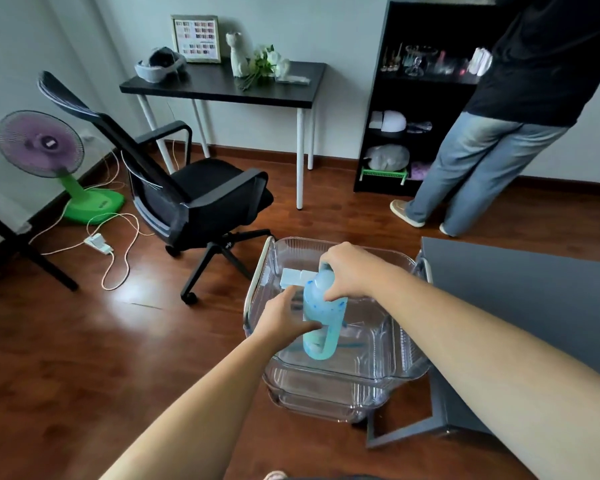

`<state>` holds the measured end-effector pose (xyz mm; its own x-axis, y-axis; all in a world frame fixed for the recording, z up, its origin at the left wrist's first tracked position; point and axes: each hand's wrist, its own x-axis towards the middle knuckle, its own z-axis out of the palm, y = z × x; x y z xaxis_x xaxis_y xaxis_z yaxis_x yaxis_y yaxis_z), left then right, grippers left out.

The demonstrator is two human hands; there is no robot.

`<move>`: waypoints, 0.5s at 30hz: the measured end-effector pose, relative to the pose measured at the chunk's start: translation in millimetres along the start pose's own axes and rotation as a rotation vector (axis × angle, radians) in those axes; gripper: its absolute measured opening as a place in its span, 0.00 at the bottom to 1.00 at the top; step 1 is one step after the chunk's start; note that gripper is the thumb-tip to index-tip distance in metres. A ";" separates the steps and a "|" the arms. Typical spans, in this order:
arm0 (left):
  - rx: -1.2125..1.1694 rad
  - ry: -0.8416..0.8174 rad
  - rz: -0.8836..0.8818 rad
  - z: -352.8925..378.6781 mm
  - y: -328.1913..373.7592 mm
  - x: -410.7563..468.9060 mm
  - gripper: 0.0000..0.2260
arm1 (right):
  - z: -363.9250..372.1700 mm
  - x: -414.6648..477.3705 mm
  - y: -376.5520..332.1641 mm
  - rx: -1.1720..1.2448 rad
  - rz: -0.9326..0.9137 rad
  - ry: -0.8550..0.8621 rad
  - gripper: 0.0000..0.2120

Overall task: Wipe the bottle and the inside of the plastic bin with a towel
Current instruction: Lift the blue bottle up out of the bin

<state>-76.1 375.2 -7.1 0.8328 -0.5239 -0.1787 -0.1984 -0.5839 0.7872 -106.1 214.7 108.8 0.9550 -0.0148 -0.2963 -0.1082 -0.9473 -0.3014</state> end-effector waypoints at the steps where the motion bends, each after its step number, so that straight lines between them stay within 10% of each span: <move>1: -0.004 -0.010 -0.001 -0.8 -1.0 1.2 0.28 | 0.2 0.4 -1.2 0.004 0.012 -0.010 0.16; 15: 0.260 -0.114 0.189 -67.9 26.0 36.9 0.29 | -11.2 -11.6 39.7 0.341 0.221 0.089 0.29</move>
<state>-15.5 382.8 46.9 0.7088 -0.6950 -0.1205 -0.4806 -0.6009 0.6386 -118.3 173.7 110.5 0.9172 -0.2473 -0.3123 -0.3838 -0.7585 -0.5266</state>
